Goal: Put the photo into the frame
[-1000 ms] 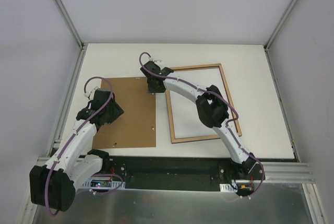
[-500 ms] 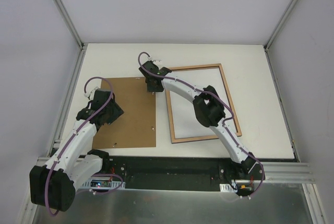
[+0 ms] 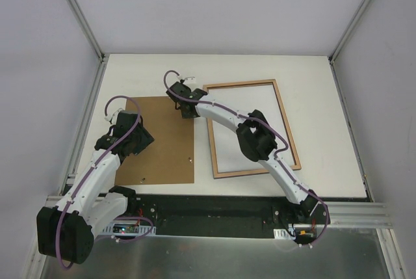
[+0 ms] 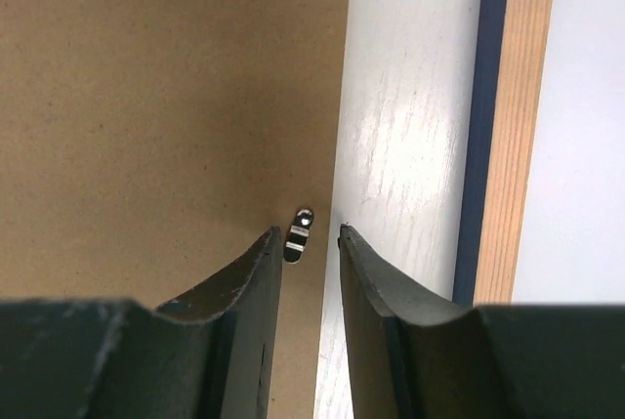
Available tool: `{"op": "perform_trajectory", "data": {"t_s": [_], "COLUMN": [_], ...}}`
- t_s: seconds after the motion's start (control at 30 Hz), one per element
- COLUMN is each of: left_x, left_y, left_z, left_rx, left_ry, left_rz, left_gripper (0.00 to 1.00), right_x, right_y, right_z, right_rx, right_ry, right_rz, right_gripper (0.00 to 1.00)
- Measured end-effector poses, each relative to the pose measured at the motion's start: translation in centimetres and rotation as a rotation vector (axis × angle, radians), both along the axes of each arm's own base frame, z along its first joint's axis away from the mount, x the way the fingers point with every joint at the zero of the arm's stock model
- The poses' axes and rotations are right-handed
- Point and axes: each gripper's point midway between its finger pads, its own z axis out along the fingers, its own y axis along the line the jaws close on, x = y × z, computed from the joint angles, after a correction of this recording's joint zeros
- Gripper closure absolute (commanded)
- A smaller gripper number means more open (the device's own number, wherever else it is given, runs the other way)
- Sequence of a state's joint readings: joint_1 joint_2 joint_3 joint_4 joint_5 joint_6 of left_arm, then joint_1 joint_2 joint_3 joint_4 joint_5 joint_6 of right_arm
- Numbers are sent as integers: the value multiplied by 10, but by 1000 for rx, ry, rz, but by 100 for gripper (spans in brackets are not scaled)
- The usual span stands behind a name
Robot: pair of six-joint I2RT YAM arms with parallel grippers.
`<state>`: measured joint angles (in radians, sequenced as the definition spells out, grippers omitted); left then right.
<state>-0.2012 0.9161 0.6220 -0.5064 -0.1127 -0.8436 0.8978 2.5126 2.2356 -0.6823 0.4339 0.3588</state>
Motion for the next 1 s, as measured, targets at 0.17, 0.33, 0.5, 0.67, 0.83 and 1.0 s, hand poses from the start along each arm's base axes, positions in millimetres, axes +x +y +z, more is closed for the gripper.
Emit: {"op": "perform_trajectory", "data": {"t_s": [0.17, 0.33, 0.5, 0.67, 0.83, 1.0], "left_x": [-1, -1, 0, -3, -3, -2], "left_y": [-1, -5, -9, -14, -17, -24], "left_z": [-2, -4, -6, -13, -16, -19], "left_rx": [-4, -12, -27, -45, -52, -59], "left_ry": [9, 22, 13, 30, 33, 38], "left_rz": [-4, -31, -53, -75, -96, -134], "left_gripper": [56, 55, 56, 56, 56, 55], "right_x": [-7, -7, -6, -2, 0, -1], "right_y": [3, 3, 2, -2, -5, -6], "right_z": [-1, -2, -2, -2, -3, -2], "right_rx": [-50, -39, 16, 55, 77, 88], "right_ry": [-33, -44, -13, 31, 51, 51], "right_rz": [29, 32, 43, 49, 51, 58], "right_gripper": [72, 75, 79, 88, 98, 99]}}
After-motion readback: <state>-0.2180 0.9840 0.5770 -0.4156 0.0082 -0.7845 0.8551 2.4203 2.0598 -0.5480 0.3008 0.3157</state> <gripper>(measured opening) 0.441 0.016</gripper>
